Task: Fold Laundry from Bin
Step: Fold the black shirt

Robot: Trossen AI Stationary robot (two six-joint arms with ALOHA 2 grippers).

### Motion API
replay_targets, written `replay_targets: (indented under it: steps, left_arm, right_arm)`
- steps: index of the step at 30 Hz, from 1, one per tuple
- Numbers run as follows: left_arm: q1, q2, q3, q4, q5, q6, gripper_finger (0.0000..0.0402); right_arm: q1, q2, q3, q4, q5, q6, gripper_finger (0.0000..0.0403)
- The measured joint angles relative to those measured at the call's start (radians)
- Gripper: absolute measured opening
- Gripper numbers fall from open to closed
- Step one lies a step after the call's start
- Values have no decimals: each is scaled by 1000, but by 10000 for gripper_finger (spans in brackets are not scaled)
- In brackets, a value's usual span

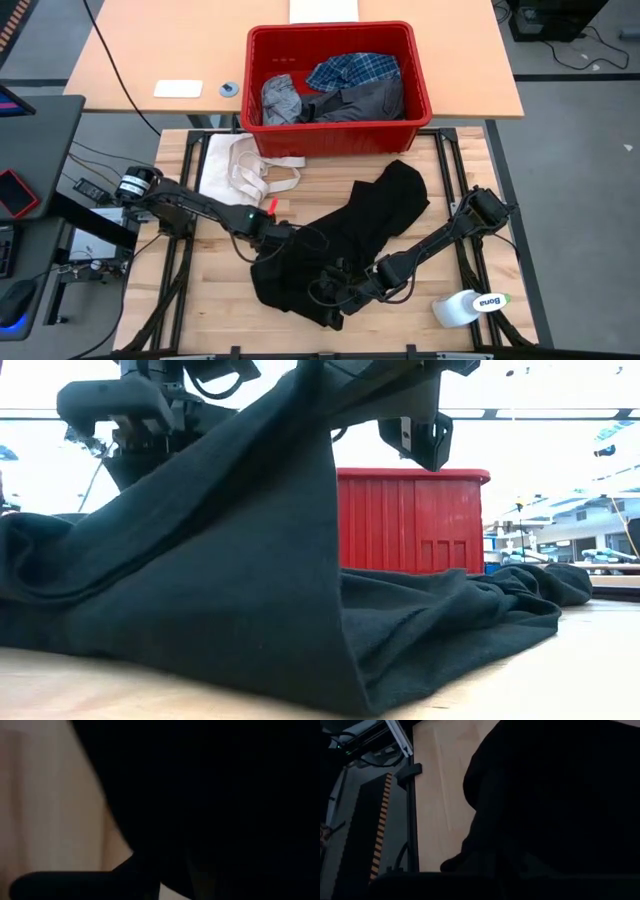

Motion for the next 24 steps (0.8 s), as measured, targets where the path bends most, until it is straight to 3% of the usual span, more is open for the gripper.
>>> replay_targets:
  steps: [5, 10, 14, 19, 24]
  left_arm:
    - [38, -4, 29, -33, 64, 127, 38]
    - [65, -5, 132, -66, 159, 422, 32]
    - [76, 22, 186, -98, 213, 482, 35]
    - [58, 99, 190, -171, 295, 542, 78]
    - [37, 123, 190, -200, 237, 649, 146]
  right_arm:
    - [3, 0, 0, 1, 5, 0, 7]
    - [3, 0, 0, 2, -3, 0, 7]
    - [3, 0, 0, 2, -1, 7, 7]
    - [3, 0, 0, 3, 30, 36, 7]
    - [3, 0, 0, 4, 40, 37, 7]
